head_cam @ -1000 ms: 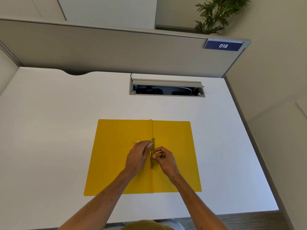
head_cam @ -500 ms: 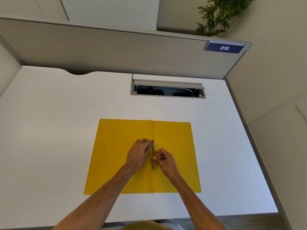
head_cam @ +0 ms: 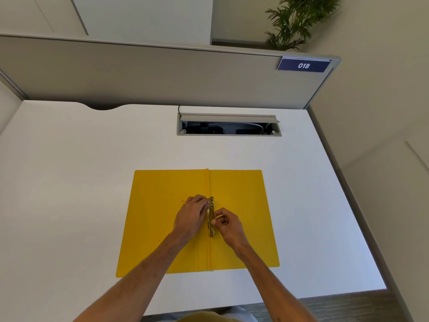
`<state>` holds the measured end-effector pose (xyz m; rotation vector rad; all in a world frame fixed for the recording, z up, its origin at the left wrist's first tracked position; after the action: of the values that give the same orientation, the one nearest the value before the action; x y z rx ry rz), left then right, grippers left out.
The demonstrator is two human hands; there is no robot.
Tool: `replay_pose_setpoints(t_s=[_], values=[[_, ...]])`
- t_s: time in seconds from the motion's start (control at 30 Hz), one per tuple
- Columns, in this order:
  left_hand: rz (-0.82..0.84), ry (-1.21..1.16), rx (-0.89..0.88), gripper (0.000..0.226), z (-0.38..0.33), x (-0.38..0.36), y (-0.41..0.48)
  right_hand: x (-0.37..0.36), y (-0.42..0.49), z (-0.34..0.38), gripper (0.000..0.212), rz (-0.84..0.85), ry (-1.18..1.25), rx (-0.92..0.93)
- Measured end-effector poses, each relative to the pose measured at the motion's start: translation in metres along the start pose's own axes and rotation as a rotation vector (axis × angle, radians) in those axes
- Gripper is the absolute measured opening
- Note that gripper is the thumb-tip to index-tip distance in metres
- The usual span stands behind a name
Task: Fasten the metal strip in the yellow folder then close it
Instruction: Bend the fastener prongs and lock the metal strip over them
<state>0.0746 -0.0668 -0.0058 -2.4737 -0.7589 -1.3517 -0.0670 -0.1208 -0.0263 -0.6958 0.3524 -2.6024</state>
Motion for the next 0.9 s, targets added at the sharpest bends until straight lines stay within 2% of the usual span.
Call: replay_pose_setpoints(t_s=[0.9], values=[[0.011,0.0,0.014,0.035,-0.0003,-0.0001,-0.0032,-0.0048,0.0017,-0.0002,0.006,-0.007,-0.058,-0.046]])
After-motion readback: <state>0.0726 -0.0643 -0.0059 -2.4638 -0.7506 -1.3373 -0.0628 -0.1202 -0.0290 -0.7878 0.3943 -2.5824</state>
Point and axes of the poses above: each hand's wrist, its own y-axis towards the middle knuckle, its own x-axis out of the back of the hand, z = x × y, the point moved 10 cm from there along y, towards the middle knuckle, and after that the axes turned 15 degrees about -z, right-handed, at the moved point
